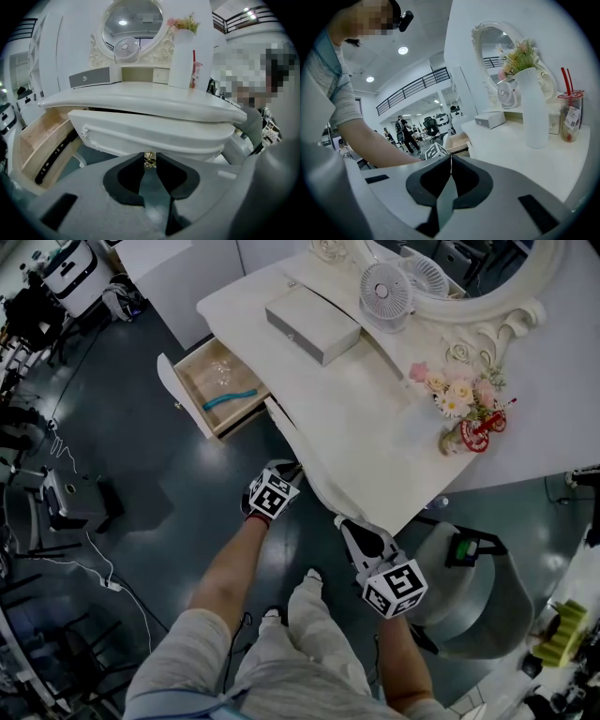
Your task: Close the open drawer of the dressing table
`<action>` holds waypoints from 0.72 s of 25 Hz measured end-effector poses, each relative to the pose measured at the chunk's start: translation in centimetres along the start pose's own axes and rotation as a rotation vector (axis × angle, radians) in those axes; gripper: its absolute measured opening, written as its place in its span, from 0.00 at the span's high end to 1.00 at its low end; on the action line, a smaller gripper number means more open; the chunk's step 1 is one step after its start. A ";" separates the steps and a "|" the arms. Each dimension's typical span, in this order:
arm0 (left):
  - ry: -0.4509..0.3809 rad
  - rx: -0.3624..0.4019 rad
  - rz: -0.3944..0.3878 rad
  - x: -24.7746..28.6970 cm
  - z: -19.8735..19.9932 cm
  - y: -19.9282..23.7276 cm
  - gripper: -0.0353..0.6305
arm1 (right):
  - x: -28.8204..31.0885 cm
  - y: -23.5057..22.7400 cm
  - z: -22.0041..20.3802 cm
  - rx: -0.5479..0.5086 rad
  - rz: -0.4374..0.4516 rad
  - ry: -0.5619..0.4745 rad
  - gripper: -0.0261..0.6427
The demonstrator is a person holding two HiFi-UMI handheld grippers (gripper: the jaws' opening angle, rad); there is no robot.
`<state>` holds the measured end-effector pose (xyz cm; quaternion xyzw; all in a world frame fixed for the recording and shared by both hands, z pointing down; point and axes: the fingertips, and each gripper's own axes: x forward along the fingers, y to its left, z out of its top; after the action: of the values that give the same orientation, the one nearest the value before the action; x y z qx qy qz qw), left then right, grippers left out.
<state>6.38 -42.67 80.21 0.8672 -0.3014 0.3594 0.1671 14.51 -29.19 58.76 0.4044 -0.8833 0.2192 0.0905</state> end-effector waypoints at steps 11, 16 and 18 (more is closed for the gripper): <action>-0.031 -0.011 -0.014 2.1 2.3 0.0 0.82 | -0.4 -0.7 0.2 0.005 -0.027 -0.004 0.94; -0.025 -0.008 -0.016 3.0 3.1 -0.1 0.82 | -0.5 -1.3 0.1 0.015 -0.039 -0.008 0.94; -0.022 -0.012 -0.012 3.0 3.2 -0.1 0.82 | -0.6 -1.3 0.0 0.018 -0.043 -0.009 0.94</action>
<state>9.80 -45.43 80.21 0.8719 -0.3000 0.3471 0.1713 15.85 -29.55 59.00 0.4250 -0.8729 0.2233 0.0875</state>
